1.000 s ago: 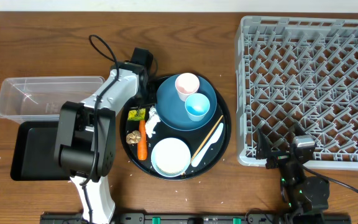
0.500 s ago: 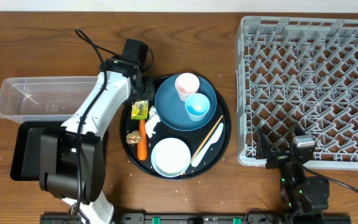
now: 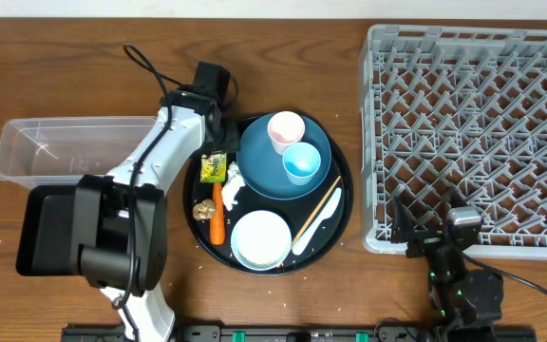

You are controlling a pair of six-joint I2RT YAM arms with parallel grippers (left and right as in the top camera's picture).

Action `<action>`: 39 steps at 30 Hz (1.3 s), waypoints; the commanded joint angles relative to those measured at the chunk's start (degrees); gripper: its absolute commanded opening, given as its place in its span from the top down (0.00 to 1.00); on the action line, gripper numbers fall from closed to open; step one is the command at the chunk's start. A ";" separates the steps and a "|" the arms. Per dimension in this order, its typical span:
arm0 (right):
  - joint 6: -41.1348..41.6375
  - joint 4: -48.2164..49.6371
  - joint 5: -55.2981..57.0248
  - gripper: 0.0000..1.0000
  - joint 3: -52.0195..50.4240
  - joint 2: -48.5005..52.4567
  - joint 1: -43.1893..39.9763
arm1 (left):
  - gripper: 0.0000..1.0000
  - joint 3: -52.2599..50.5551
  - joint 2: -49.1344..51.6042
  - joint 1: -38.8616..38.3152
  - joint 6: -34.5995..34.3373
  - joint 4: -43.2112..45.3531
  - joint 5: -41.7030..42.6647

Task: Sort waste into correct bins and load items into the dishwasher rack
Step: 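Reach left gripper to the yellow snack wrapper and grasp it, then carry the wrapper left and drop it into the clear bin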

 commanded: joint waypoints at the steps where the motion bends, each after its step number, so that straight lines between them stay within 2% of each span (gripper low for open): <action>1: 0.28 -0.24 -0.02 0.01 -0.07 -0.24 -0.59 | 0.39 -0.42 2.01 -0.35 0.11 0.87 -0.42; 5: 0.28 -0.24 -0.02 0.01 -0.07 -0.24 -0.59 | 0.41 -0.42 2.60 -0.57 0.13 2.69 -0.44; 8: 0.28 -0.24 -0.02 0.01 -0.07 -0.24 -0.59 | 0.51 -0.42 2.60 -0.55 0.13 3.76 -0.44; 21: 0.28 -0.26 -0.02 0.01 -0.07 -0.24 -0.59 | 0.51 -0.46 2.62 -0.61 0.13 6.78 -0.44; 22: 0.28 -0.24 -0.02 0.01 -0.07 -0.24 -0.59 | 0.53 -0.46 2.62 -0.61 0.13 6.99 -0.44; 23: 0.28 -0.24 -0.02 0.01 -0.07 -0.24 -0.59 | 0.64 -0.46 2.62 -0.61 0.11 7.23 -0.44; 24: 0.28 -0.24 -0.02 0.01 -0.07 -0.24 -0.59 | 0.70 -0.46 2.62 -0.61 0.11 7.37 -0.44; 29: 0.28 -0.24 -0.02 0.01 -0.07 -0.24 -0.59 | 0.81 -0.46 2.62 -0.61 0.13 7.52 -0.44; 30: 0.28 -0.24 -0.02 0.01 -0.07 -0.24 -0.59 | 0.91 -0.46 2.60 -0.61 0.15 7.50 -0.44; 31: 0.28 -0.24 -0.02 0.01 -0.07 -0.24 -0.59 | 0.94 -0.46 2.60 -0.61 0.15 7.48 -0.46; 39: 0.28 -0.24 -0.02 0.01 -0.07 -0.22 -0.59 | 0.94 1.62 -1.64 -0.59 0.17 5.35 -0.48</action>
